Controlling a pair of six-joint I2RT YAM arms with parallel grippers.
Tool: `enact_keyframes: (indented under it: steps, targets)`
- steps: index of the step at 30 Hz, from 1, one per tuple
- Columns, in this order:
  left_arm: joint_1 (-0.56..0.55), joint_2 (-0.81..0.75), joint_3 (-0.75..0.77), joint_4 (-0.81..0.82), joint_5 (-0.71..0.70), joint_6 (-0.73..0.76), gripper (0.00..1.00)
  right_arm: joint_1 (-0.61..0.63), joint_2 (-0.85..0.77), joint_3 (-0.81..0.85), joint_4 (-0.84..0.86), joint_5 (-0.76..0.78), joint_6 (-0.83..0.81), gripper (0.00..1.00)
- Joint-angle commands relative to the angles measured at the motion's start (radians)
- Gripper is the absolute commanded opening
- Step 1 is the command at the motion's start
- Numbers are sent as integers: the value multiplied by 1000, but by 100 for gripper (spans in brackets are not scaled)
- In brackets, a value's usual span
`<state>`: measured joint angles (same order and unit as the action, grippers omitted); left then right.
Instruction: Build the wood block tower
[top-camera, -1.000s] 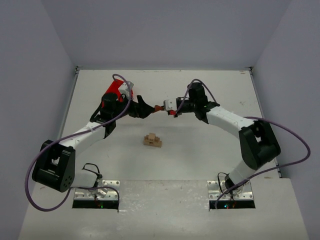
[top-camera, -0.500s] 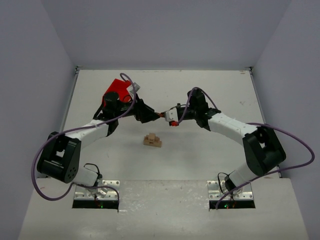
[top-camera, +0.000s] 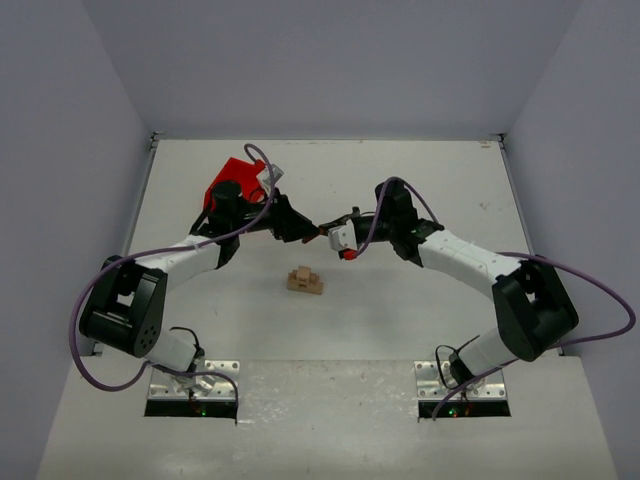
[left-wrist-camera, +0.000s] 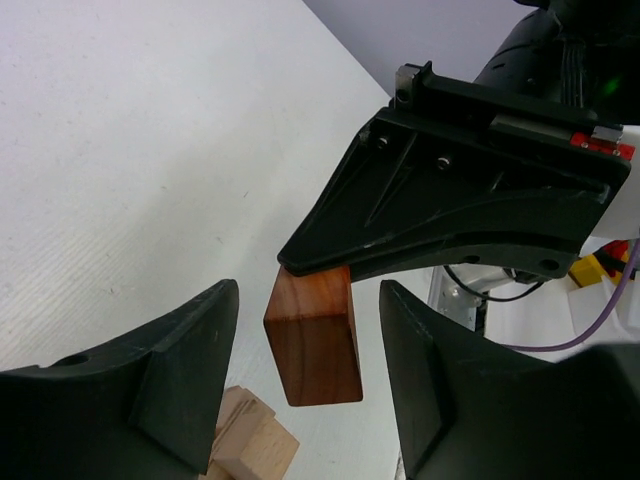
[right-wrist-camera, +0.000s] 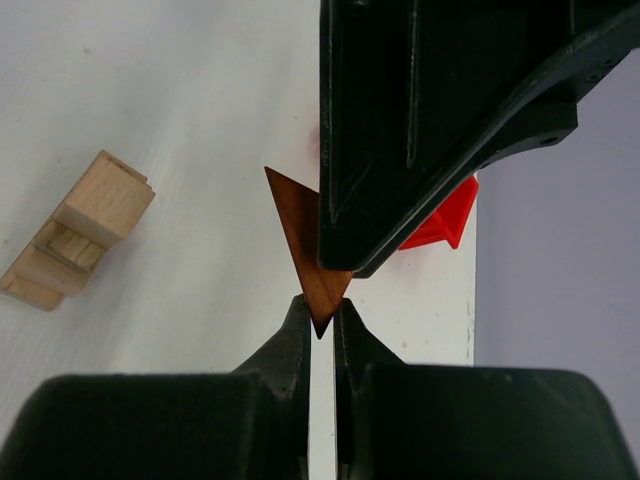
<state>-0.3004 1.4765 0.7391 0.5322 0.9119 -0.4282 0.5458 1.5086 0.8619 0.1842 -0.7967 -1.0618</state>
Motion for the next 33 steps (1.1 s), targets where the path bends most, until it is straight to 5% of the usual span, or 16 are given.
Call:
enact_keyframes:
  steps: [1,7,17,22,28,30,32,33]
  targets:
    - [-12,-5,37,44,39,2,46,18,-23,22,-21,-8,-81,1]
    - [-15,-4,37,35,29,-1,21,26,-19,42,-71,28,-118,1]
    - [-30,-18,50,16,38,62,0,28,-34,41,-39,61,-86,7]
    - [-69,-33,83,-45,-6,126,0,28,-53,31,22,93,-16,26]
    - [-69,-43,101,-24,-17,113,0,28,-75,20,13,121,10,32]
    - [-69,-47,117,-23,-7,155,0,29,-91,16,18,140,20,52]
    - [-69,-45,155,-52,-2,208,0,28,-100,22,-13,156,24,98]
    - [-69,-41,182,-80,3,253,0,28,-110,23,-26,164,35,99]
